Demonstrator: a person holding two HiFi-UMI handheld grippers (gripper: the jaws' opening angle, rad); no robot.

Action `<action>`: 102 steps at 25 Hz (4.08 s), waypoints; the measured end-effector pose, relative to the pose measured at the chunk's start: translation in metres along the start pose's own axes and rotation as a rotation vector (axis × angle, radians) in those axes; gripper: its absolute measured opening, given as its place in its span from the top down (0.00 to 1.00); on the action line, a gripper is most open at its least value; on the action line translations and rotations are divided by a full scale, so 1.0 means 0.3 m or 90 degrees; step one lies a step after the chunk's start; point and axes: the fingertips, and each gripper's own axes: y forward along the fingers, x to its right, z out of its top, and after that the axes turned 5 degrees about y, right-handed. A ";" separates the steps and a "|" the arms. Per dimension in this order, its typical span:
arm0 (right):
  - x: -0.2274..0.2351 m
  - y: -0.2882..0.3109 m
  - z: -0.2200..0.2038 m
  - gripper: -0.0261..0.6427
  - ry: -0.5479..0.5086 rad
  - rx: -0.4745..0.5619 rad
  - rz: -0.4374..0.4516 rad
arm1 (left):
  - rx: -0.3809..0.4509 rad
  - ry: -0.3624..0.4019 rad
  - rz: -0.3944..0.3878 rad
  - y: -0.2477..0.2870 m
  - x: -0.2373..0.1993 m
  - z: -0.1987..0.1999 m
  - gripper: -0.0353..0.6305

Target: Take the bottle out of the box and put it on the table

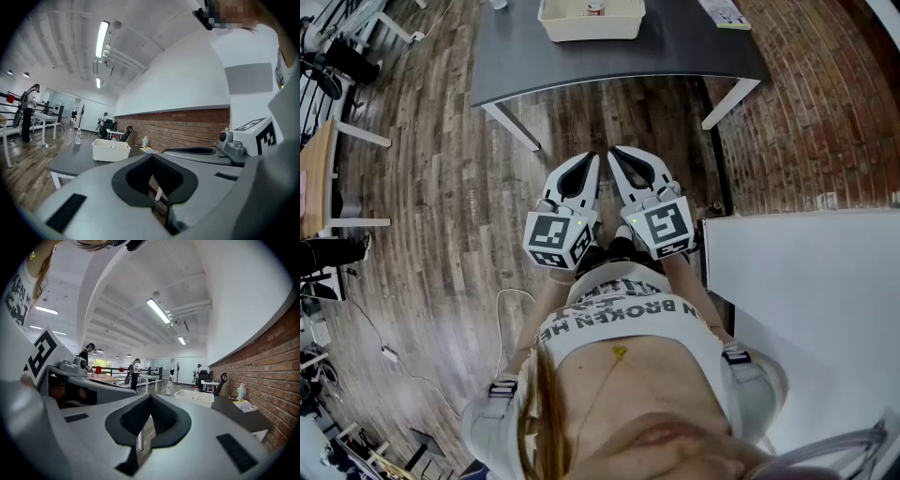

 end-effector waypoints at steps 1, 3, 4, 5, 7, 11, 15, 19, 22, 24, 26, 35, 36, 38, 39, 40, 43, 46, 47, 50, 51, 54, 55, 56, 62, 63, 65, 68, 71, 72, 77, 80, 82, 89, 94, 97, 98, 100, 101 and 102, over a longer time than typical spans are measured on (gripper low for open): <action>0.003 -0.004 0.002 0.95 0.001 0.008 0.004 | 0.001 0.000 0.001 0.003 0.003 -0.003 0.94; 0.010 -0.015 0.007 0.95 0.004 0.025 0.010 | 0.003 -0.003 0.003 0.010 0.013 -0.010 0.94; 0.015 -0.022 0.009 0.95 0.007 0.033 0.012 | 0.005 -0.005 0.002 0.013 0.020 -0.014 0.94; 0.023 -0.029 0.010 0.95 0.008 0.037 0.011 | 0.006 -0.006 0.001 0.017 0.029 -0.017 0.94; 0.041 -0.038 0.007 0.95 0.008 0.039 0.007 | 0.007 -0.008 -0.001 0.023 0.046 -0.023 0.94; 0.068 -0.038 -0.017 0.95 0.002 0.036 0.018 | 0.012 -0.011 0.007 0.026 0.062 -0.030 0.94; 0.086 -0.014 -0.031 0.95 -0.002 0.028 0.025 | 0.006 -0.018 0.025 0.026 0.035 -0.042 0.94; 0.106 0.021 -0.022 0.95 0.007 0.029 0.018 | -0.005 -0.026 0.037 0.035 -0.016 -0.052 0.94; 0.124 0.070 -0.014 0.95 0.011 0.029 0.015 | -0.008 -0.032 0.034 0.070 -0.067 -0.054 0.94; 0.138 0.111 -0.007 0.95 0.013 0.032 0.013 | -0.007 -0.031 0.027 0.103 -0.101 -0.047 0.94; 0.159 0.162 0.007 0.95 0.014 0.038 0.010 | -0.004 -0.029 0.016 0.150 -0.140 -0.030 0.94; 0.269 0.437 0.053 0.95 0.016 0.040 -0.007 | -0.008 -0.020 -0.045 0.386 -0.336 0.031 0.94; 0.281 0.465 0.057 0.95 0.019 0.040 -0.011 | -0.010 -0.021 -0.049 0.407 -0.357 0.032 0.94; 0.299 0.514 0.065 0.95 0.022 0.040 -0.016 | -0.017 -0.020 -0.056 0.440 -0.397 0.033 0.94; 0.306 0.537 0.069 0.95 0.022 0.039 -0.017 | -0.020 -0.019 -0.058 0.454 -0.417 0.034 0.94; 0.314 0.558 0.071 0.95 0.020 0.037 -0.019 | -0.023 -0.019 -0.060 0.468 -0.434 0.035 0.94; 0.338 0.613 0.071 0.95 0.022 0.033 -0.028 | -0.031 -0.019 -0.070 0.502 -0.478 0.035 0.94; 0.351 0.663 0.071 0.95 0.025 0.031 -0.034 | -0.036 -0.015 -0.082 0.526 -0.516 0.037 0.94; 0.353 0.679 0.069 0.95 0.025 0.029 -0.035 | -0.036 -0.014 -0.084 0.531 -0.529 0.038 0.94; 0.351 0.721 0.062 0.95 0.024 0.024 -0.038 | -0.032 -0.014 -0.087 0.542 -0.572 0.041 0.94; 0.348 0.735 0.063 0.95 0.022 0.023 -0.040 | -0.030 -0.015 -0.087 0.544 -0.588 0.043 0.94; 0.336 0.774 0.072 0.95 0.019 0.025 -0.047 | -0.027 -0.022 -0.088 0.546 -0.639 0.049 0.94; 0.333 0.784 0.074 0.95 0.019 0.024 -0.051 | -0.027 -0.028 -0.089 0.546 -0.654 0.049 0.94; 0.331 0.791 0.074 0.95 0.018 0.022 -0.054 | -0.029 -0.034 -0.089 0.545 -0.667 0.048 0.94; 0.335 0.822 0.073 0.95 0.033 0.011 -0.060 | -0.021 -0.042 -0.090 0.557 -0.708 0.062 0.94; 0.341 0.832 0.072 0.95 0.031 0.008 -0.061 | -0.017 -0.043 -0.089 0.564 -0.714 0.066 0.94; 0.354 0.855 0.070 0.95 0.029 0.004 -0.057 | -0.014 -0.044 -0.086 0.580 -0.730 0.071 0.94; 0.386 0.894 0.074 0.95 0.027 0.004 -0.049 | -0.018 -0.045 -0.082 0.619 -0.757 0.070 0.94; 0.441 0.937 0.076 0.95 0.027 0.006 -0.044 | -0.022 -0.048 -0.078 0.681 -0.785 0.072 0.94; 0.463 0.952 0.076 0.95 0.029 0.007 -0.043 | -0.023 -0.048 -0.076 0.705 -0.794 0.074 0.94; 0.597 1.038 0.094 0.95 0.037 0.007 -0.035 | -0.032 -0.044 -0.062 0.849 -0.837 0.101 0.94; 0.665 1.093 0.113 0.95 0.036 0.009 -0.021 | -0.036 -0.042 -0.055 0.938 -0.864 0.122 0.94; 0.706 1.124 0.123 0.95 0.036 0.008 -0.012 | -0.036 -0.045 -0.050 0.993 -0.877 0.136 0.94; 0.861 1.202 0.147 0.95 0.040 0.014 0.020 | -0.039 -0.048 -0.032 1.151 -0.884 0.171 0.94; 0.956 1.241 0.156 0.95 0.030 0.016 0.045 | -0.038 -0.045 0.003 1.240 -0.904 0.189 0.94; 1.012 1.256 0.162 0.95 0.026 0.016 0.061 | -0.037 -0.040 0.019 1.299 -0.905 0.201 0.94; 1.030 1.264 0.163 0.95 0.027 0.013 0.066 | -0.036 -0.038 0.024 1.320 -0.905 0.205 0.94; 1.056 1.276 0.162 0.95 0.027 0.006 0.078 | -0.035 -0.032 0.033 1.354 -0.903 0.212 0.94; 1.065 1.282 0.161 0.95 0.025 0.004 0.086 | -0.035 -0.030 0.038 1.369 -0.902 0.212 0.94; 1.073 1.289 0.160 0.95 0.023 0.003 0.094 | -0.035 -0.029 0.044 1.383 -0.904 0.212 0.94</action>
